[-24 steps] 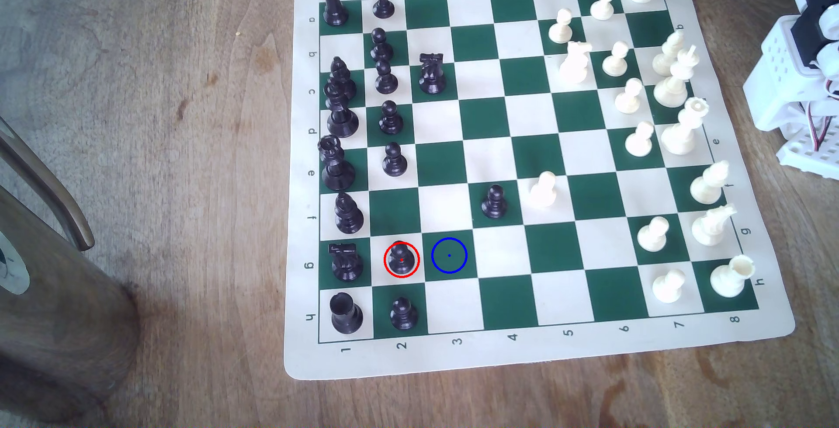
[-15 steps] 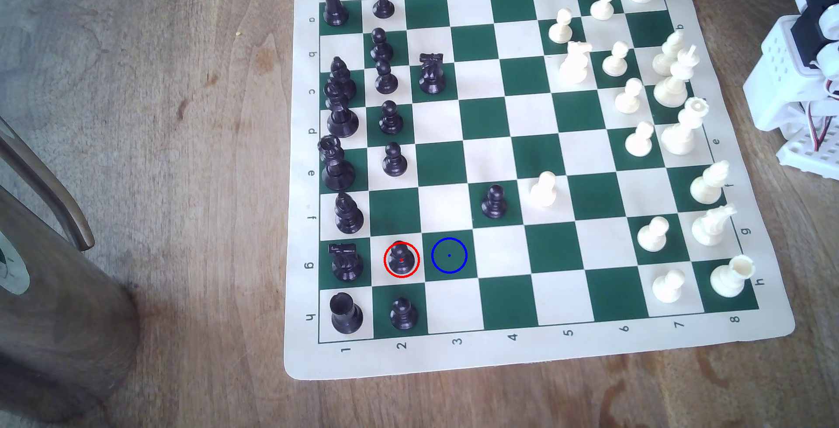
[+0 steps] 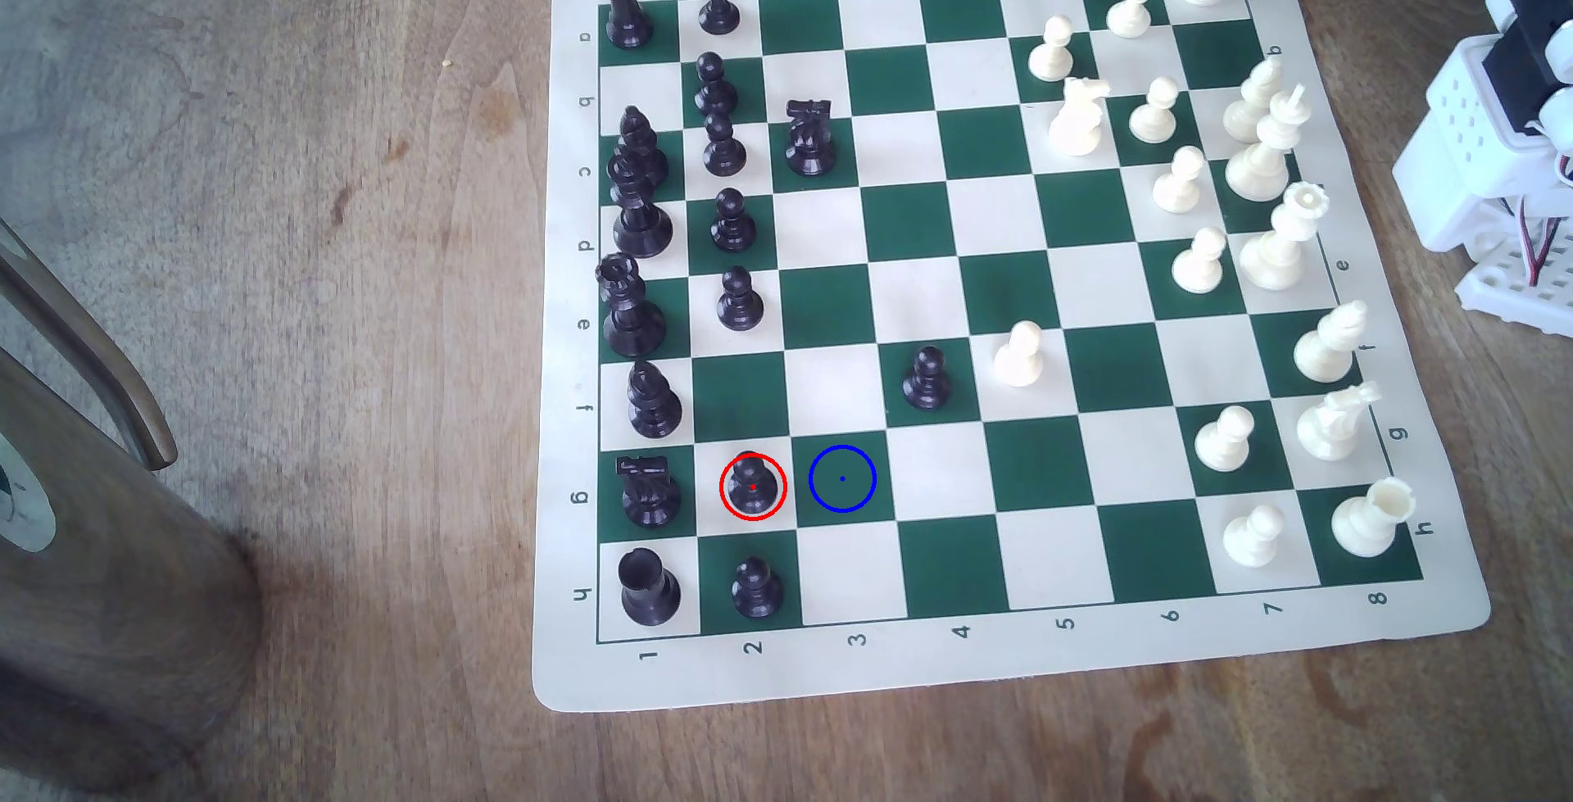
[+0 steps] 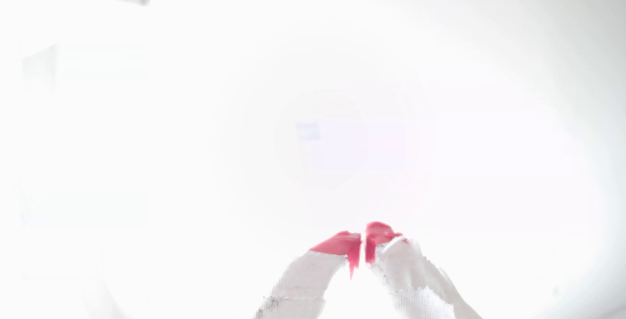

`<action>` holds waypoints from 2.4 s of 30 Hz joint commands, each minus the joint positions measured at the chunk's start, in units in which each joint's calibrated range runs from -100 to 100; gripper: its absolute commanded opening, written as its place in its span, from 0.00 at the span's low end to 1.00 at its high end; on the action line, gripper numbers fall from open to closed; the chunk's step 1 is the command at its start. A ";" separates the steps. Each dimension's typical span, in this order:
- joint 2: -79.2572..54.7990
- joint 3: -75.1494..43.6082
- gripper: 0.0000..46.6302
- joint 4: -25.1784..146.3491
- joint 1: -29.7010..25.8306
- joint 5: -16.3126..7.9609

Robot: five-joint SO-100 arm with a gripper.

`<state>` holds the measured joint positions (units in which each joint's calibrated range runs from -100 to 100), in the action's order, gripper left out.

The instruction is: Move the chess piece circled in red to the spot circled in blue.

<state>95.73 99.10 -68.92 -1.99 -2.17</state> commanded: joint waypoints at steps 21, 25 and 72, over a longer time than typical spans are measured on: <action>-53.37 -57.03 0.07 110.12 -7.36 -4.69; -67.03 -71.08 0.08 113.72 -10.41 -6.40; -117.37 -105.26 0.25 106.27 -10.95 -11.58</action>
<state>-23.42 -4.93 39.28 -12.46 -13.60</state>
